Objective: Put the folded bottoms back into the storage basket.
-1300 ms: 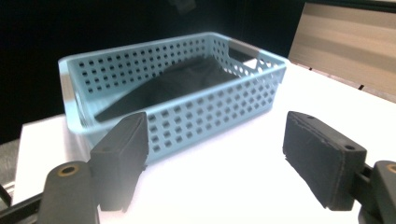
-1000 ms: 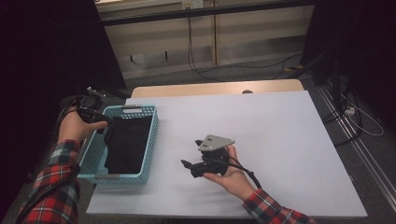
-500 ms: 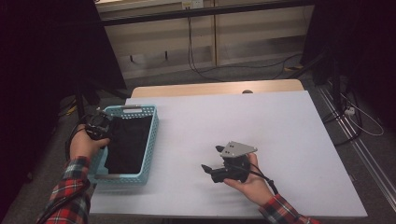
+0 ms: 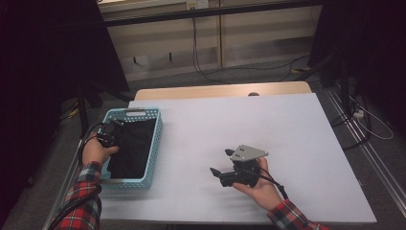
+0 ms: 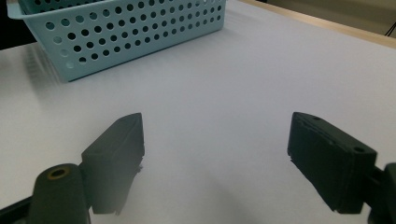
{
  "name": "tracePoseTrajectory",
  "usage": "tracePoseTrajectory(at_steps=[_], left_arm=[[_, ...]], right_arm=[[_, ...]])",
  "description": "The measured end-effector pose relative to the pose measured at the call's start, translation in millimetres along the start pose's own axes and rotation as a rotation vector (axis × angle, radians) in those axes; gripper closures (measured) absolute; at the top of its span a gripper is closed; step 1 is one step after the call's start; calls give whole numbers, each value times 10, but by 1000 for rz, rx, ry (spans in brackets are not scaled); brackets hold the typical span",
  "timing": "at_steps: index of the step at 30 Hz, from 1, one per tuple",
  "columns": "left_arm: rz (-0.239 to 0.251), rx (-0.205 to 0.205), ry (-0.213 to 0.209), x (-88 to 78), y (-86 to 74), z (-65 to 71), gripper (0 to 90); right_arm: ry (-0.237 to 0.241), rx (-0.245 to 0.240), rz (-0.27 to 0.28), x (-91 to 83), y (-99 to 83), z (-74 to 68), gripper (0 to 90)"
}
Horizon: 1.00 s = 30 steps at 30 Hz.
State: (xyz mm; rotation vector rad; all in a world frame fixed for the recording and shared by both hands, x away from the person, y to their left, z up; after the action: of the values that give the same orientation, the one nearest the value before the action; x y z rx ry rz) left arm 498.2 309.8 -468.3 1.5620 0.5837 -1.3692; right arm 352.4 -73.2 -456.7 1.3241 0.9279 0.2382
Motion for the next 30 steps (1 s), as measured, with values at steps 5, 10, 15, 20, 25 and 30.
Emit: tracePoseTrajectory(at_steps=[5,10,15,20,25,30], left_arm=[[25,-20,-6,-3,-8,-18,890],[52,-20,-15,-98,-46,-20,869],[62,16,-50,-186,-32,73,869],[-20,29,-34,-53,-117,130,844],[-37,-8,5,-92,-236,-20,900],[-94,-45,4,-173,-394,-124,900]], right_arm=[[5,3,-8,21,-11,-11,183],[6,1,-6,14,-6,-8,183],[8,3,0,7,4,0,182],[7,5,-2,22,1,6,182],[1,2,2,1,6,15,181],[-6,5,1,-20,-4,38,181]])
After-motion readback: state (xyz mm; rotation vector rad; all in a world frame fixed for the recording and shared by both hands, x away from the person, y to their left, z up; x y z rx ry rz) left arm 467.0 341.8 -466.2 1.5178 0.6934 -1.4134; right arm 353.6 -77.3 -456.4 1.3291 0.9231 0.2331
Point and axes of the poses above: each handheld gripper's, and its own axes: x roughly forward along the jaws, y roughly out of its top, z roughly to its right, the point moved 6 cm from there along x, roughly forward along the jaws, and after that the axes turned 2 degrees about -y, right-handed, at the moved point
